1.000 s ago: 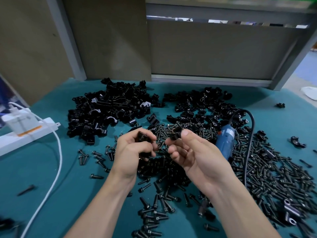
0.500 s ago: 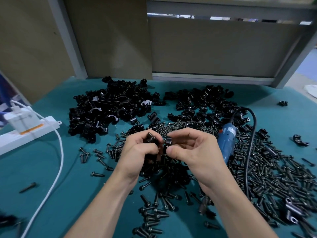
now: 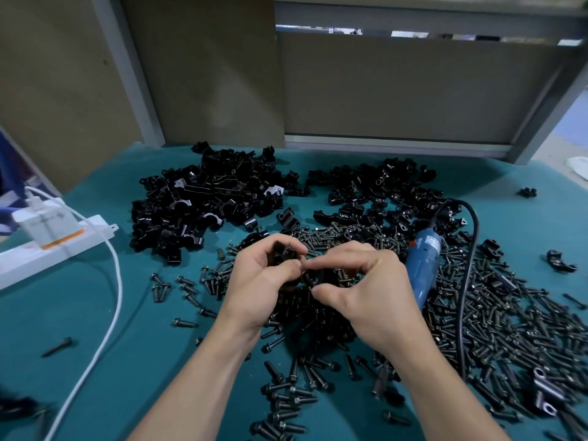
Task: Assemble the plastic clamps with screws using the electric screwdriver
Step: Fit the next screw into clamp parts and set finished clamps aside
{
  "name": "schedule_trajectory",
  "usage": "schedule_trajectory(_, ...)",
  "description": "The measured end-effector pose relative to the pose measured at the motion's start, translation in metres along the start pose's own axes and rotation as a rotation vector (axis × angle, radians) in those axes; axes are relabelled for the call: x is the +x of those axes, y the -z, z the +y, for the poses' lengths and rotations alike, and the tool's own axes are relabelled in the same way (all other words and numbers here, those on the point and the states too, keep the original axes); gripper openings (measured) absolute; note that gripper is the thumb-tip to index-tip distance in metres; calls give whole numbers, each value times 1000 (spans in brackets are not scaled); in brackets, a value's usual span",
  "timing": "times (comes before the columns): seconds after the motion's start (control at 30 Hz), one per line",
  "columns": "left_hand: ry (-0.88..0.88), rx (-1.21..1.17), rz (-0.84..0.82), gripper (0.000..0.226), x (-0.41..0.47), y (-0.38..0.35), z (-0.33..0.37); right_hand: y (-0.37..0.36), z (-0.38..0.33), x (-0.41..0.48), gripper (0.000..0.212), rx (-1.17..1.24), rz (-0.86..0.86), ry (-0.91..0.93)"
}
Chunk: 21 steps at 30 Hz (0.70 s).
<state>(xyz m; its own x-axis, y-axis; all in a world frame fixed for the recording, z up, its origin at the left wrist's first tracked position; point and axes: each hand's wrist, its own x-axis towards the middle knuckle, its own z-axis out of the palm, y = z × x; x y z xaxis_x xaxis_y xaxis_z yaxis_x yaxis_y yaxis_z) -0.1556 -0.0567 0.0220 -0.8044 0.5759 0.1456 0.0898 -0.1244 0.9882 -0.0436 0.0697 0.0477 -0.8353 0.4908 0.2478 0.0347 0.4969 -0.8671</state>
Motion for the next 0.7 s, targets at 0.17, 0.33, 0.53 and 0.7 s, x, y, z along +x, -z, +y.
schedule_trajectory(0.17, -4, 13, 42, 41, 2, 0, -4, 6, 2, 3, 36, -169, -126, -33)
schedule_trajectory(0.33, -5, 106, 141, 30, 4, 4, -13, 37, 13, 64, 68, -310, 121, -139)
schedule_trajectory(0.53, -49, 299, 195, 24, 5, 3, -17, 92, 80, 190, 73, -807, 6, -557)
schedule_trajectory(0.7, -33, 355, 190, 24, 6, 7, -20, 91, 95, 221, 67, -1007, -254, -547)
